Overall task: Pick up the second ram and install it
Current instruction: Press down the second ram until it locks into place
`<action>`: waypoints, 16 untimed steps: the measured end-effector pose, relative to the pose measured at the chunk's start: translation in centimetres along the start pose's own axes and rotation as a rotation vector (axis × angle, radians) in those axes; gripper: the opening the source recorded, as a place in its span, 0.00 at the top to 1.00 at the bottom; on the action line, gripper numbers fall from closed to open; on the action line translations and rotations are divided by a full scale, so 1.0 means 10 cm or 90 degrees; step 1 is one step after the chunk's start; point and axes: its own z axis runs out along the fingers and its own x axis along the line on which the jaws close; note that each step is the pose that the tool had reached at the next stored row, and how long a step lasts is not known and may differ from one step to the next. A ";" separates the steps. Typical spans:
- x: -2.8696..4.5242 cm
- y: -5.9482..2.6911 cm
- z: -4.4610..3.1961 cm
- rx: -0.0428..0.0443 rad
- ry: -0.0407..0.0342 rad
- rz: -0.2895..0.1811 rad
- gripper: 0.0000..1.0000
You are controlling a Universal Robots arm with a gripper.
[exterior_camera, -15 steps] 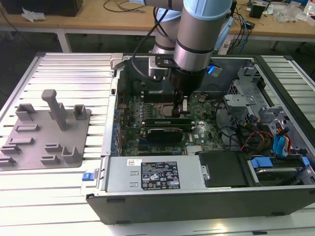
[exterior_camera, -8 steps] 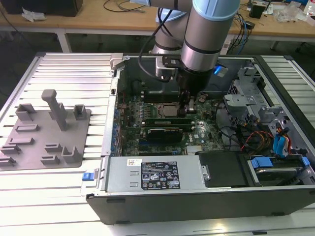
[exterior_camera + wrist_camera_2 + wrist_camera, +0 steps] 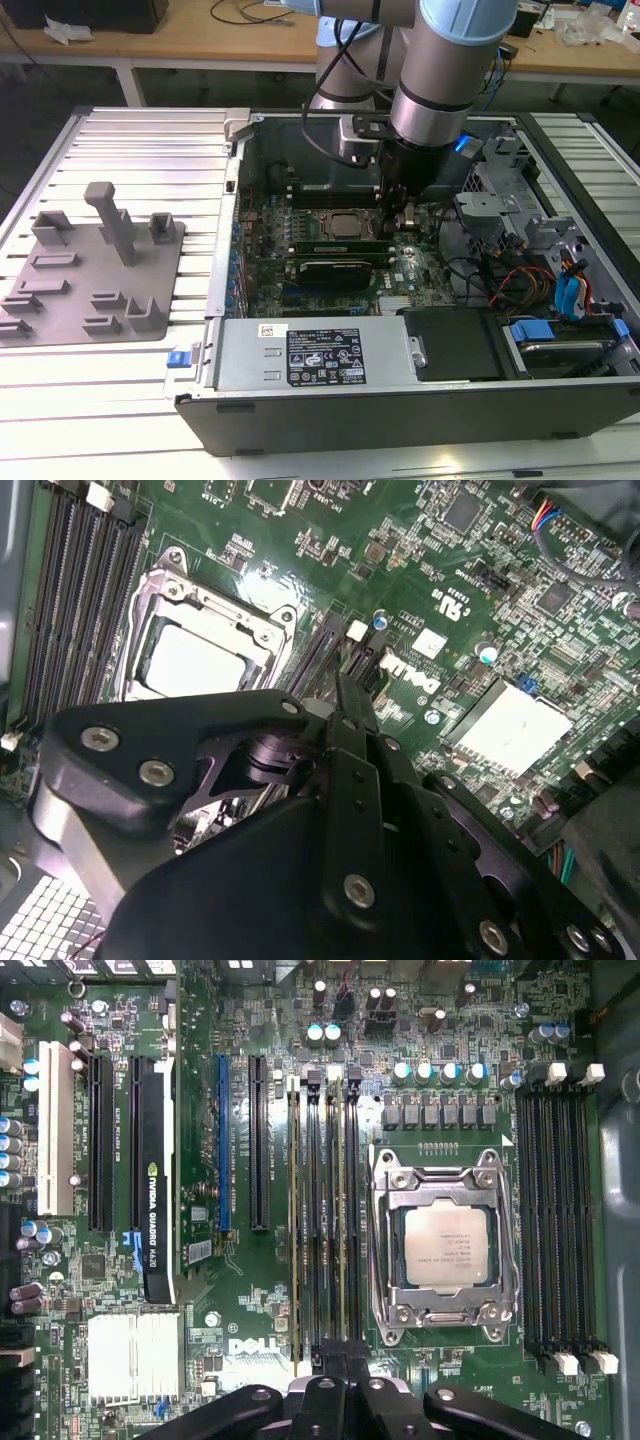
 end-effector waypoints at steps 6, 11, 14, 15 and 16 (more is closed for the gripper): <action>0.001 -0.003 0.051 0.0016 -0.0005 0.000 0.92; -0.008 -0.005 0.076 0.0015 -0.0008 0.000 0.92; -0.014 -0.005 0.098 0.0015 -0.0009 0.000 0.92; -0.014 -0.005 0.098 0.0015 -0.0007 0.000 0.92; -0.015 -0.006 0.114 0.0016 -0.0010 0.000 0.92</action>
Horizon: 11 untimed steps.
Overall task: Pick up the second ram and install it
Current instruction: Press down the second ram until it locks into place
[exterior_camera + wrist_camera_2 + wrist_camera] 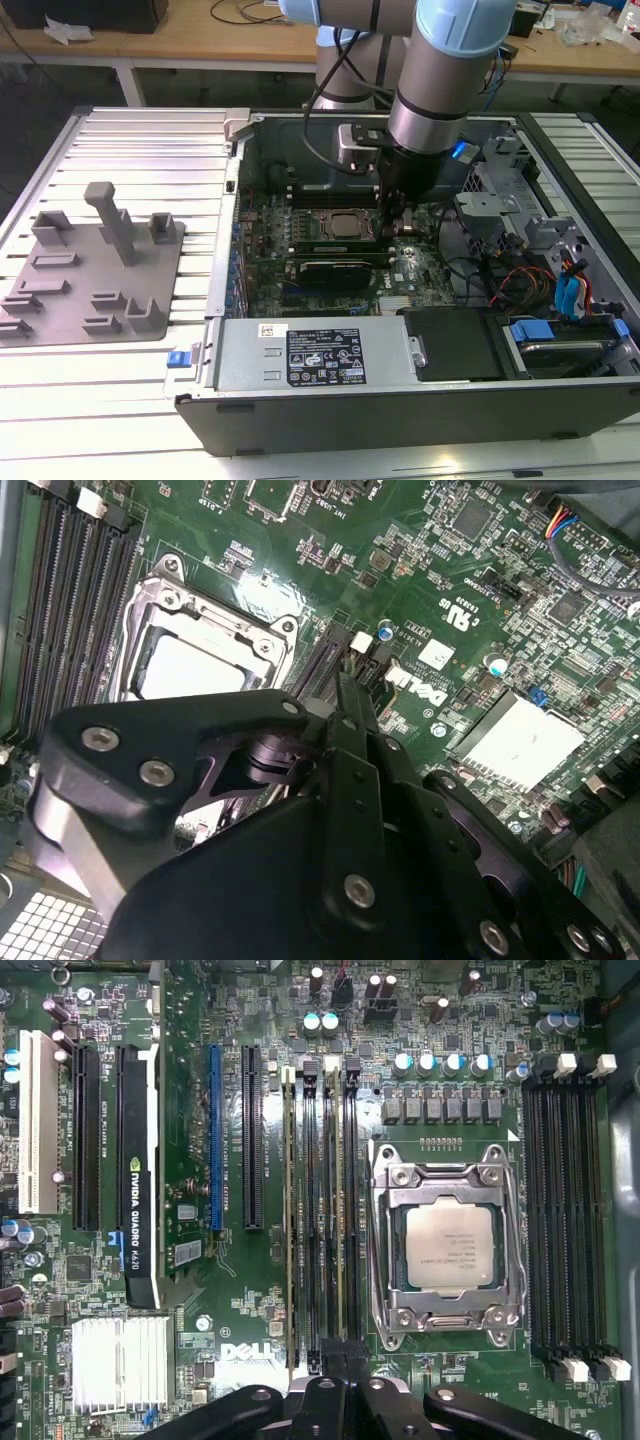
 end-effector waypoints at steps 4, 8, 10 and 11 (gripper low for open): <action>-0.001 -0.001 0.027 0.0000 0.0001 0.000 0.92; 0.000 -0.002 0.042 0.0000 0.0007 0.000 0.92; -0.001 -0.003 0.052 0.0001 0.0004 0.000 0.92; 0.000 -0.003 0.058 -0.0001 0.0006 0.000 0.92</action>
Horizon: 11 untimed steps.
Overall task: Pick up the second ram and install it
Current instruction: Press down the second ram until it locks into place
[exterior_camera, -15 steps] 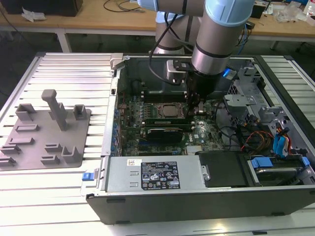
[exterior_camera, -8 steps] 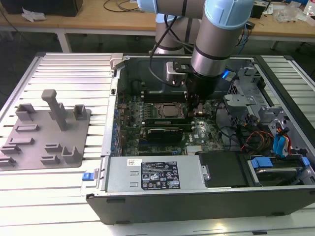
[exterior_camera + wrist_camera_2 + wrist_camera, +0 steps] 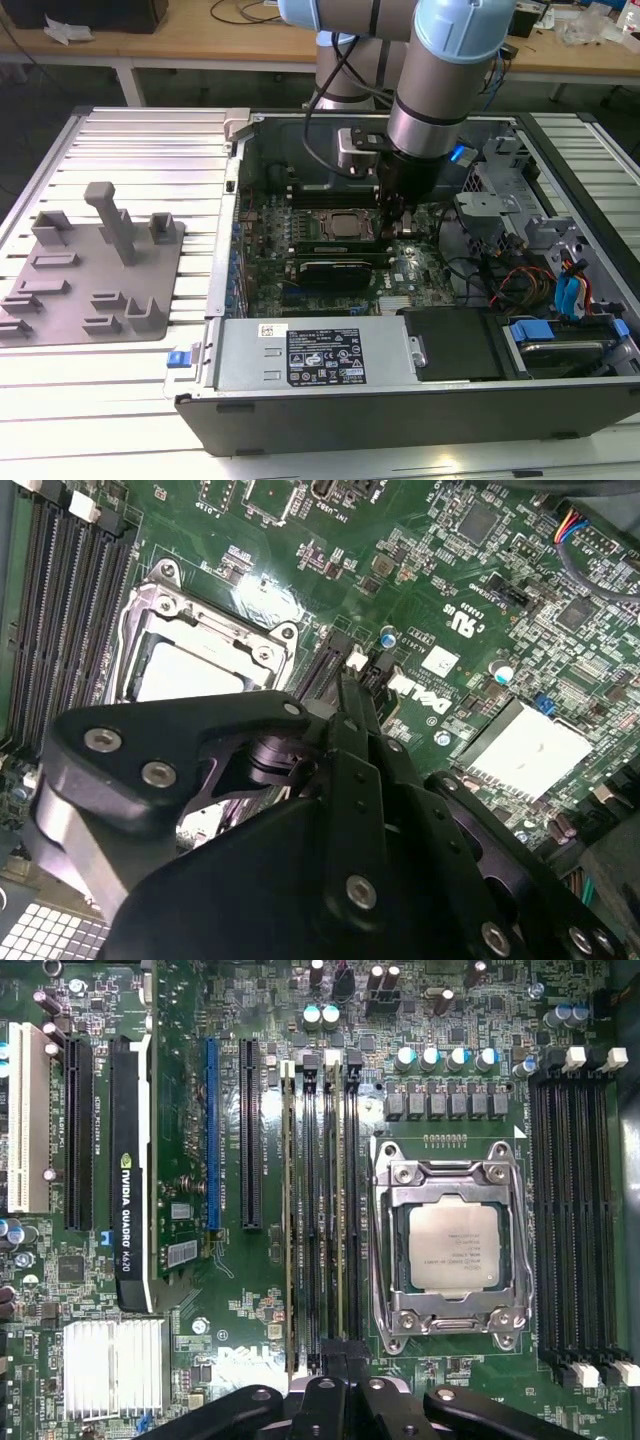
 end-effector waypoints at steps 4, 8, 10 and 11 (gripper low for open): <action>-0.002 0.002 -0.032 0.0000 -0.0004 0.000 0.92; -0.004 0.006 -0.123 0.0001 -0.0003 0.000 0.92; -0.006 0.009 -0.179 0.0001 -0.0002 0.000 0.92; -0.006 0.009 -0.178 0.0001 -0.0004 0.000 0.92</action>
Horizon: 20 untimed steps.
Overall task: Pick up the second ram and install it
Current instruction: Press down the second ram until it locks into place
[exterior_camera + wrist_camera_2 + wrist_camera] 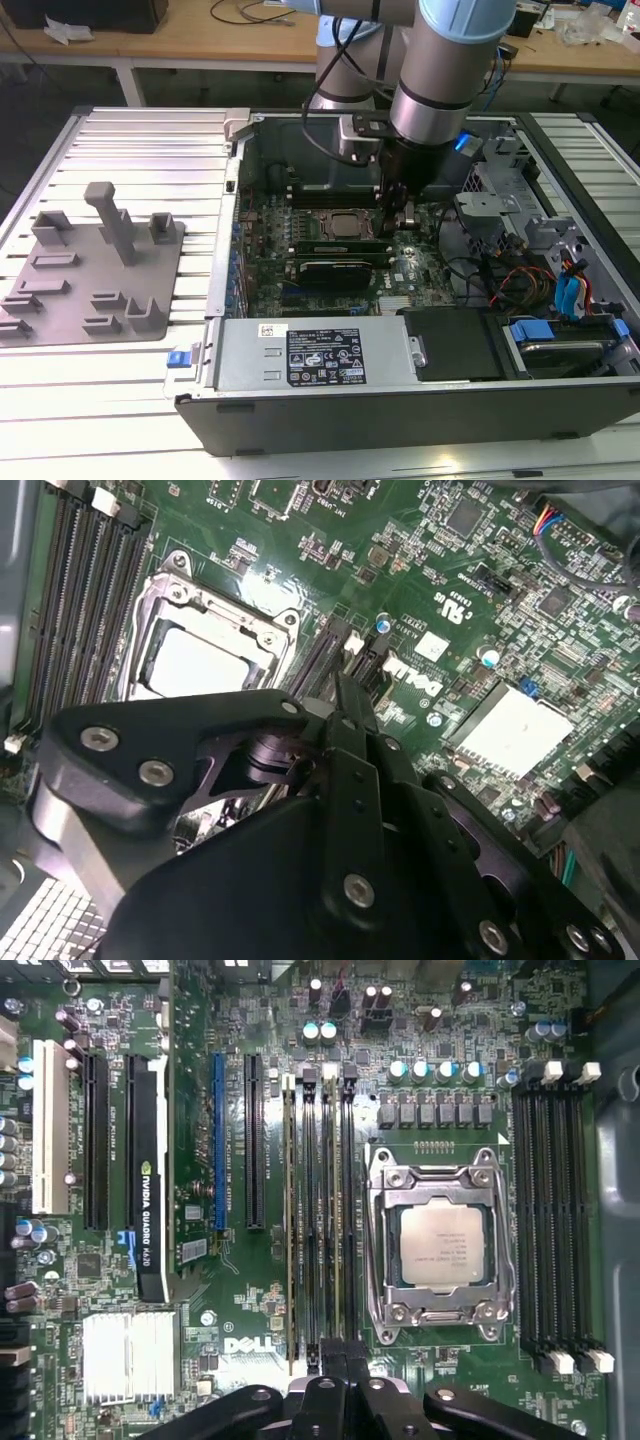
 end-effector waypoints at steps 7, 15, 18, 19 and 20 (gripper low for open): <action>0.002 0.060 0.000 0.0000 0.0001 0.000 0.92; 0.005 0.225 0.007 0.0000 0.0001 0.000 0.92; 0.007 0.292 0.011 0.0000 0.0001 0.000 0.92; 0.007 0.322 0.012 0.0000 0.0001 0.000 0.92; 0.008 0.352 0.013 0.0001 0.0002 0.000 0.92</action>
